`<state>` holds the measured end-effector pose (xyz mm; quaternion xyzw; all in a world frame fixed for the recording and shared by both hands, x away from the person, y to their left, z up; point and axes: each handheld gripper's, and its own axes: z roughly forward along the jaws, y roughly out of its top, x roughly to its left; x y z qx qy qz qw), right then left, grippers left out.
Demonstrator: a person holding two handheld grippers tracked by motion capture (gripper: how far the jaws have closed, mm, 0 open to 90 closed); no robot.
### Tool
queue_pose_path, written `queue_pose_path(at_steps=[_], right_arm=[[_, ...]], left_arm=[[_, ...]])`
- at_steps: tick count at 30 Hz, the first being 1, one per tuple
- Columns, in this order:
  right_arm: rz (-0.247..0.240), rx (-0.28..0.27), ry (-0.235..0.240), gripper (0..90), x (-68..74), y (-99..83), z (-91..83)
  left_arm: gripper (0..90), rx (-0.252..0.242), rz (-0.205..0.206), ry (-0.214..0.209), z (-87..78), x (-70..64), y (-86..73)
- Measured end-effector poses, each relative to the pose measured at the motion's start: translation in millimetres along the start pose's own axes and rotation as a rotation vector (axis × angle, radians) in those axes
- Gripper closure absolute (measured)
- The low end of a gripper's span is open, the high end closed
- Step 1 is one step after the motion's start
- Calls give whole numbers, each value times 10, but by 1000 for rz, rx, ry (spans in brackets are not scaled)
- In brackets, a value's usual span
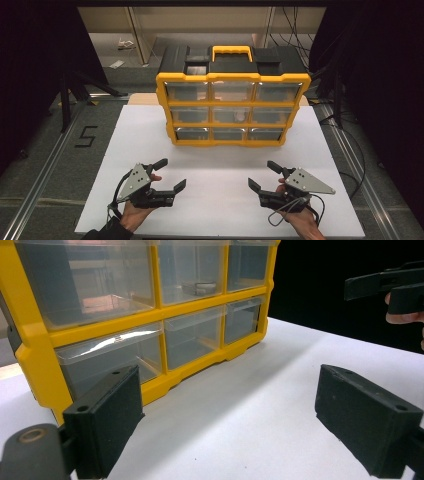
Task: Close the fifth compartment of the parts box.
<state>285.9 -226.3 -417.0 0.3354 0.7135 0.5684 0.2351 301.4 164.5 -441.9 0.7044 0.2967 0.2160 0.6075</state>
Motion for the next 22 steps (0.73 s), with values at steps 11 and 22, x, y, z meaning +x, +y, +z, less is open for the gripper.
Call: queue_pose_path(at_steps=[11,22], right_arm=[[-39,3,-2,178,29,-4,-2],[-34,-1,-3,177,3,-2,2]], left_arm=[[114,-1,0,1,2,-2,-1],[113,0,-4,3,14,7,-2]])
